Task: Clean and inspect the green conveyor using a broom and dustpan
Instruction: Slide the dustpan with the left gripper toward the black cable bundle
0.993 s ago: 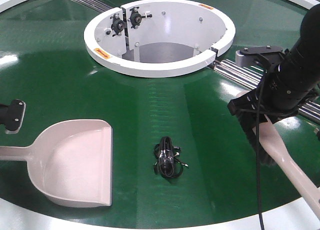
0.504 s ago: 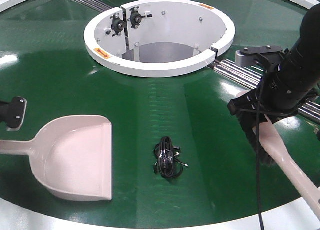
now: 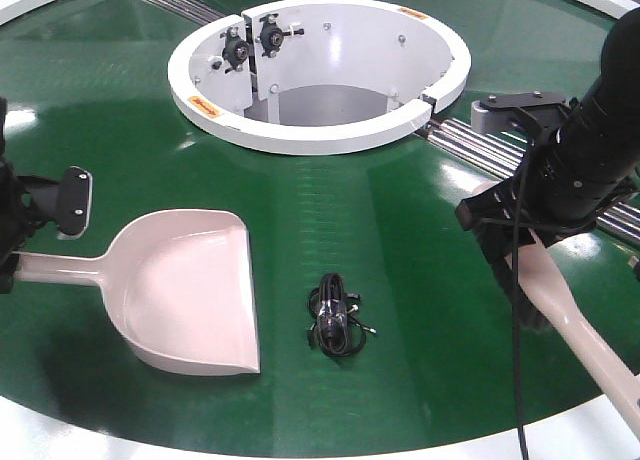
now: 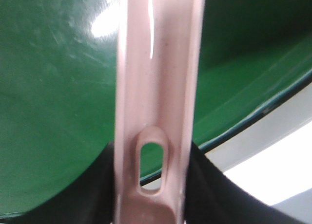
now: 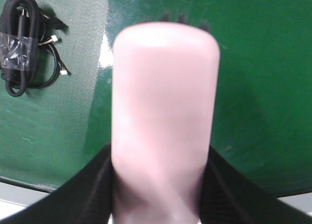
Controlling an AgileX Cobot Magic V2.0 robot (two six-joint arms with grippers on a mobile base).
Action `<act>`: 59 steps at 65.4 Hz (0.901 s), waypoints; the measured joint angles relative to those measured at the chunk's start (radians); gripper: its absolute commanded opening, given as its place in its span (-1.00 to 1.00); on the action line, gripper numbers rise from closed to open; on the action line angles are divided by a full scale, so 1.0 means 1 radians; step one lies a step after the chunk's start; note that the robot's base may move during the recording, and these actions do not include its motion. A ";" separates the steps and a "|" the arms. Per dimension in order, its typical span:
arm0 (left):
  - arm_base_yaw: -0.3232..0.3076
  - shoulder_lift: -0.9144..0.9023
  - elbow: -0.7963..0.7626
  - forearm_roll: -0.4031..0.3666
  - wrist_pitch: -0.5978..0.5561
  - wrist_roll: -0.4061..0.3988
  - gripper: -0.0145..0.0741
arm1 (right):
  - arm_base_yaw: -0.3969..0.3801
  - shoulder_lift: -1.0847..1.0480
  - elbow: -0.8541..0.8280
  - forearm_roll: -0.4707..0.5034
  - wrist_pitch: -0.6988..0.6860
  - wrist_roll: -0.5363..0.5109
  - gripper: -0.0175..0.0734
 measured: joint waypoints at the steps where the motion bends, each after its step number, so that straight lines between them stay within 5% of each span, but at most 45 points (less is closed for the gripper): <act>1: -0.003 0.000 0.000 0.001 -0.001 -0.001 -0.69 | 0.000 0.000 0.000 0.000 0.000 0.000 -0.62; 25: -0.089 0.000 -0.006 0.031 -0.010 -0.008 -0.69 | 0.000 0.000 0.000 0.000 0.000 0.000 -0.62; 59: -0.162 0.005 -0.006 -0.027 -0.007 -0.028 -0.69 | 0.000 0.000 0.000 0.000 0.000 0.000 -0.62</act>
